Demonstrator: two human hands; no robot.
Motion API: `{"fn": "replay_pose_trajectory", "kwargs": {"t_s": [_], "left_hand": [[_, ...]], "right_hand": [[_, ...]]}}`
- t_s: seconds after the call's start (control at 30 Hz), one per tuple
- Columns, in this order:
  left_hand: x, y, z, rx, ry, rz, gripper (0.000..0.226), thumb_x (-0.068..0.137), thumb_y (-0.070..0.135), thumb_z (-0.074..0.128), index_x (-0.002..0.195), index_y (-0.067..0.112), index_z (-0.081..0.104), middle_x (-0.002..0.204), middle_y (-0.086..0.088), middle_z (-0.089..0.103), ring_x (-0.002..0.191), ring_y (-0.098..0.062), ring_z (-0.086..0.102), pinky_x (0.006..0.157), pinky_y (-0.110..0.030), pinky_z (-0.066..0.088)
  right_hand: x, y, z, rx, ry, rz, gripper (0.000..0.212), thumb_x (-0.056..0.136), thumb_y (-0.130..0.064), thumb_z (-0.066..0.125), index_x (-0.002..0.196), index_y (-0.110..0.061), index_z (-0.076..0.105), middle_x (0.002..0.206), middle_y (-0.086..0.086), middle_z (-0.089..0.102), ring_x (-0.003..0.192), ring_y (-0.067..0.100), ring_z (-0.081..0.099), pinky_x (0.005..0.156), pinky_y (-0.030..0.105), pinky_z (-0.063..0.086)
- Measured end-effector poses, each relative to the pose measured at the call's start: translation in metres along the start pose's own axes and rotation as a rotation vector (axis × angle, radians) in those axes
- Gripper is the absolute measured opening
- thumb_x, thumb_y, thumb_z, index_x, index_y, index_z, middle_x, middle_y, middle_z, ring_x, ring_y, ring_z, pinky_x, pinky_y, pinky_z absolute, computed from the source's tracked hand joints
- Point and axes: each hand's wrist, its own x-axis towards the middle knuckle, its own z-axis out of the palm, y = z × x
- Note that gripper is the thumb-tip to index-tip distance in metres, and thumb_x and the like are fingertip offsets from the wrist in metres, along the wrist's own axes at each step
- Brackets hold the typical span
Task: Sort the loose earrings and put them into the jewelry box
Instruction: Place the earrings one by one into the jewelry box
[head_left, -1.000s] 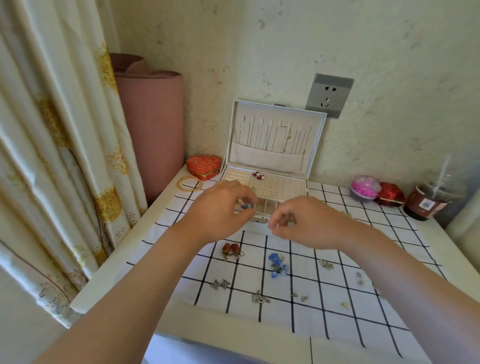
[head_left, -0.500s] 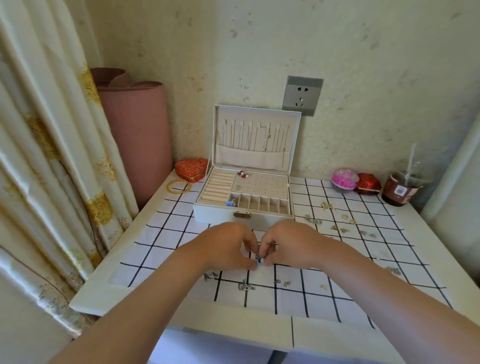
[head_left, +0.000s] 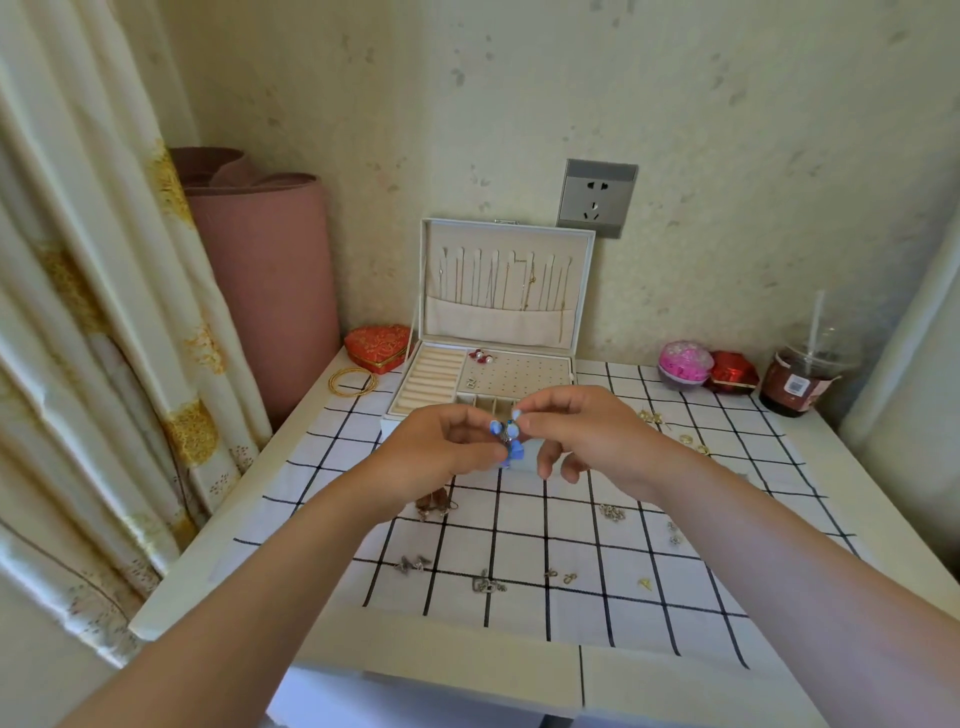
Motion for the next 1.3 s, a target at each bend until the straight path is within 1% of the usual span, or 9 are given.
{"fn": "replay_pose_trajectory", "kwargs": {"t_s": [0.13,0.23,0.4,0.6,0.7,0.93,1.07,1.2,1.3], "left_hand": [[0.005,0.0,0.001,-0.049,0.059,-0.019,0.022,0.086,0.014,0.074,0.108,0.011,0.072,0.094,-0.012,0.074,0.078,-0.014,0.061,0.08,-0.027,0.054],[0.007,0.003,0.001,-0.036,0.101,0.004,0.02,0.086,0.016,0.074,0.105,0.009,0.071,0.082,-0.003,0.07,0.069,-0.012,0.059,0.071,-0.026,0.052],[0.012,0.006,-0.004,-0.013,0.155,-0.006,0.015,0.088,0.017,0.072,0.1,0.009,0.068,0.087,-0.009,0.075,0.062,-0.01,0.061,0.059,-0.018,0.05],[0.02,0.011,-0.014,-0.036,0.209,0.125,0.005,0.088,0.006,0.07,0.092,0.01,0.071,0.074,0.0,0.072,0.062,-0.008,0.062,0.059,-0.017,0.05],[0.026,0.015,-0.017,-0.066,0.254,0.2,0.007,0.085,0.002,0.073,0.092,0.005,0.072,0.078,-0.005,0.073,0.062,-0.006,0.064,0.061,-0.016,0.051],[0.039,0.019,-0.031,-0.083,0.37,0.239,0.006,0.083,0.003,0.075,0.085,0.009,0.073,0.076,-0.005,0.074,0.06,-0.003,0.067,0.056,-0.011,0.048],[0.049,0.006,-0.04,-0.068,0.42,0.21,0.005,0.084,0.007,0.075,0.087,0.011,0.074,0.079,-0.004,0.075,0.067,-0.009,0.07,0.067,-0.021,0.056],[0.056,-0.016,-0.049,0.341,0.449,0.144,0.009,0.089,0.028,0.071,0.097,0.025,0.073,0.089,0.01,0.073,0.084,-0.006,0.066,0.08,-0.028,0.054],[0.053,-0.025,-0.05,0.755,0.387,0.175,0.012,0.088,0.038,0.068,0.099,0.036,0.074,0.1,0.017,0.065,0.102,-0.011,0.048,0.091,-0.029,0.042]], "right_hand": [[0.004,-0.005,0.004,0.092,0.005,0.005,0.018,0.089,-0.014,0.073,0.107,-0.011,0.07,0.092,0.008,0.076,0.066,0.024,0.07,0.049,0.03,0.049],[0.005,-0.006,0.007,0.039,0.021,-0.033,0.03,0.082,-0.008,0.08,0.11,-0.013,0.07,0.09,0.007,0.077,0.069,0.021,0.071,0.05,0.029,0.052],[0.011,-0.006,0.005,-0.024,0.077,-0.144,0.033,0.079,0.005,0.078,0.101,-0.019,0.075,0.087,0.001,0.076,0.071,0.016,0.07,0.053,0.029,0.054],[0.022,-0.015,0.002,-0.11,0.089,-0.213,0.019,0.087,-0.004,0.073,0.093,-0.02,0.079,0.072,-0.004,0.073,0.061,0.008,0.063,0.055,0.03,0.054],[0.033,-0.021,0.0,-0.069,0.114,-0.205,0.017,0.087,-0.012,0.075,0.102,-0.02,0.077,0.088,0.005,0.075,0.065,0.015,0.067,0.051,0.031,0.053],[0.063,-0.029,0.004,-0.211,0.074,-0.193,0.009,0.087,-0.016,0.076,0.095,-0.018,0.08,0.081,0.011,0.075,0.062,0.015,0.065,0.049,0.027,0.052],[0.082,-0.026,0.014,-0.278,0.063,-0.169,0.009,0.086,-0.02,0.077,0.095,-0.019,0.08,0.077,0.007,0.075,0.059,0.012,0.063,0.049,0.026,0.051],[0.102,-0.016,0.02,-0.403,0.135,-0.167,0.009,0.087,-0.019,0.077,0.095,-0.018,0.079,0.081,0.002,0.076,0.053,0.004,0.062,0.05,0.019,0.049],[0.109,-0.006,0.023,-0.547,0.15,-0.214,0.008,0.085,-0.019,0.078,0.092,-0.022,0.079,0.084,-0.012,0.072,0.054,-0.01,0.059,0.065,0.019,0.048]]}}
